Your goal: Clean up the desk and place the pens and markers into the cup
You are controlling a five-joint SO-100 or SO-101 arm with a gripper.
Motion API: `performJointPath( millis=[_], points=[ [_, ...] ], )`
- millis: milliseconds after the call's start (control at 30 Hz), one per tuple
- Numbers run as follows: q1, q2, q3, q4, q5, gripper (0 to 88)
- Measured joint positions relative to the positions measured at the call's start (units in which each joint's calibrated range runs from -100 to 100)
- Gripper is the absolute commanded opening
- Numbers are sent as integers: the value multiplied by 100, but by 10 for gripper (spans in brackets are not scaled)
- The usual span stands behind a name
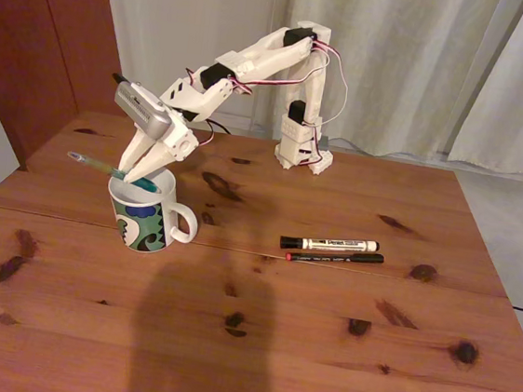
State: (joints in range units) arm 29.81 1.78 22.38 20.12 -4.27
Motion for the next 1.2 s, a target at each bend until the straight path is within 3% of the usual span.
performJointPath(
  millis=[200, 533, 633, 800, 1200],
  points=[
    [0, 0, 0, 0, 29, 153],
    [0, 0, 0, 0, 73, 166],
    [0, -25, 0, 0, 73, 140],
    [-44, -669, 493, 0, 68, 0],
    [-733, -2975, 2191, 25, -205, 8]
  ],
)
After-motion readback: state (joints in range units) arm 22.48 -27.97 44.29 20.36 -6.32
